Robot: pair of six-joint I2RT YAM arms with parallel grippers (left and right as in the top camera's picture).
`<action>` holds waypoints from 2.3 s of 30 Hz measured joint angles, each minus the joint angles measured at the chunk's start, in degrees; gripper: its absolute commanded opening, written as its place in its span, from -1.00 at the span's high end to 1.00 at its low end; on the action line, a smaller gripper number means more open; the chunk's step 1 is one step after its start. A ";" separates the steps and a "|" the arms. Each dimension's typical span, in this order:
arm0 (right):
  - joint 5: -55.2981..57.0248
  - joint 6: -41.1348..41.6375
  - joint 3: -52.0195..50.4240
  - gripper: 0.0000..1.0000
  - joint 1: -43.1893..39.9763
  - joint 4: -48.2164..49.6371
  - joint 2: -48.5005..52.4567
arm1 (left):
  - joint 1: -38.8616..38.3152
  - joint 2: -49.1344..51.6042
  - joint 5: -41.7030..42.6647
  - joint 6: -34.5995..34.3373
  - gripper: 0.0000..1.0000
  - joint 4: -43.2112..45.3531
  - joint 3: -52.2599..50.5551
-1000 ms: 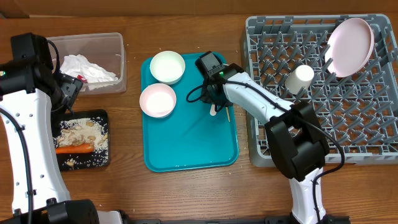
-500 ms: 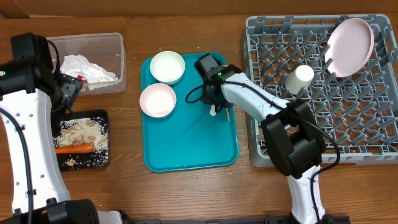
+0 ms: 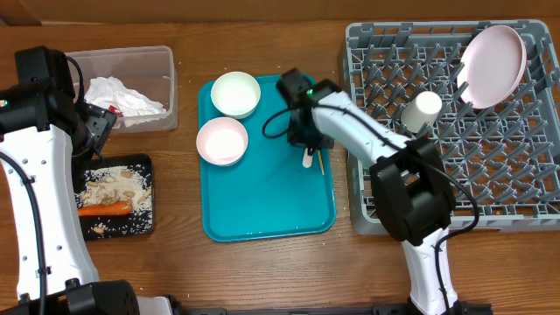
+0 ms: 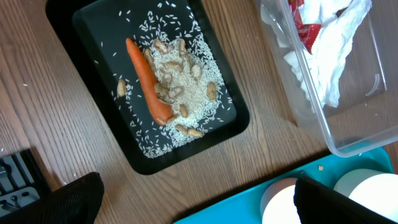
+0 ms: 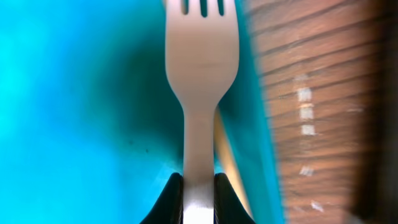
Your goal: Sort waste into correct bins and load items into the dishwasher rack
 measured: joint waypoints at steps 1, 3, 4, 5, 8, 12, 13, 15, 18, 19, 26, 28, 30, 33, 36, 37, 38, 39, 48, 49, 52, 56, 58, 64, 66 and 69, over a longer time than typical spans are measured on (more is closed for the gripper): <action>-0.17 -0.46 1.95 0.92 -0.81 -2.03 0.00 | 0.00 0.00 0.00 0.00 -0.99 -0.02 0.00; -0.20 -1.36 6.49 0.92 -2.91 -5.49 -0.07 | 0.00 0.00 0.00 0.00 -0.99 -0.02 0.00; -0.37 -1.81 8.63 0.92 -3.96 -6.71 -0.07 | 0.00 0.00 0.00 0.00 -1.00 -0.04 0.00; -0.66 -2.75 10.95 0.92 -5.25 -7.69 -0.17 | 0.00 0.00 0.00 0.00 -1.00 -0.02 0.00; -2.64 -7.89 17.51 0.92 -9.42 -9.46 -0.72 | 0.00 0.00 0.00 0.00 -1.00 -0.02 0.00; -6.64 -14.67 24.09 0.82 -14.16 -11.08 -1.66 | 0.00 0.00 0.00 0.00 -1.00 -0.02 0.00; -7.76 -15.96 24.92 0.78 -15.13 -11.30 -1.99 | 0.00 0.00 0.00 0.00 -1.00 -0.02 0.00; -9.99 -18.01 25.77 0.67 -16.79 -11.80 -2.58 | 0.00 0.00 0.00 0.00 -0.99 -0.02 0.00; -12.07 -19.82 25.77 0.52 -17.79 -12.22 -2.86 | 0.00 0.00 0.00 0.00 -1.00 -0.02 0.00; -12.59 -20.04 25.51 0.44 -17.68 -12.07 -2.86 | 0.00 0.00 0.00 0.00 -0.99 -0.02 0.00; -14.08 -20.48 19.98 0.30 -12.48 -5.99 -2.86 | 0.00 0.00 0.00 0.00 -1.00 -0.02 0.00; -14.47 -19.39 16.98 0.31 -9.88 -3.32 -2.86 | 0.00 0.00 0.00 0.00 -1.00 -0.02 0.00; -14.64 -18.12 14.01 0.30 -7.13 -0.79 -2.86 | 0.00 0.00 0.00 0.00 -1.00 -0.02 0.00; -14.73 -15.91 9.77 0.31 -2.69 3.32 -2.86 | 0.00 0.00 0.00 0.00 -1.00 -0.02 0.00; -15.19 -14.03 6.01 0.31 1.88 7.96 -2.84 | 0.00 0.00 0.00 0.00 -1.00 -0.02 0.00; -15.26 -13.57 5.20 0.30 3.08 9.55 -2.84 | 0.00 0.00 0.00 0.00 -1.00 -0.02 0.00; -15.52 -12.83 4.20 0.30 4.52 11.21 -2.84 | 0.00 0.00 0.00 0.00 -0.99 -0.02 0.00; -15.56 -12.24 3.34 0.30 5.81 12.31 -2.84 | 0.00 0.00 0.00 0.00 -0.99 -0.02 0.00; -10.80 -3.10 -0.09 0.31 11.91 15.65 -2.84 | 0.00 0.00 0.00 0.00 -1.00 -0.02 0.00; -10.05 -2.16 -0.39 0.30 11.82 15.65 -2.84 | 0.00 0.00 0.00 0.00 -1.00 -0.02 0.00; -8.20 -0.68 -0.79 0.30 11.56 15.65 -2.84 | 0.00 0.00 0.00 0.00 -0.99 -0.02 0.00; -6.91 0.59 -0.81 0.30 11.30 15.78 -2.84 | 0.00 0.00 0.00 0.00 -1.00 -0.02 0.00; -6.73 1.44 -1.09 0.30 11.30 16.39 -2.84 | 0.00 0.00 0.00 0.00 -0.99 -0.02 0.00; -8.11 5.16 -5.01 0.30 11.37 23.37 -2.84 | 0.00 0.00 0.00 0.00 -1.00 -0.02 0.00; -9.18 5.62 -6.10 0.30 11.41 24.76 -2.84 | 0.00 0.00 0.00 0.00 -0.99 -0.02 0.00; -9.79 6.01 -6.82 0.33 11.78 25.33 -2.84 | 0.00 0.00 0.00 0.00 -1.00 -0.02 0.00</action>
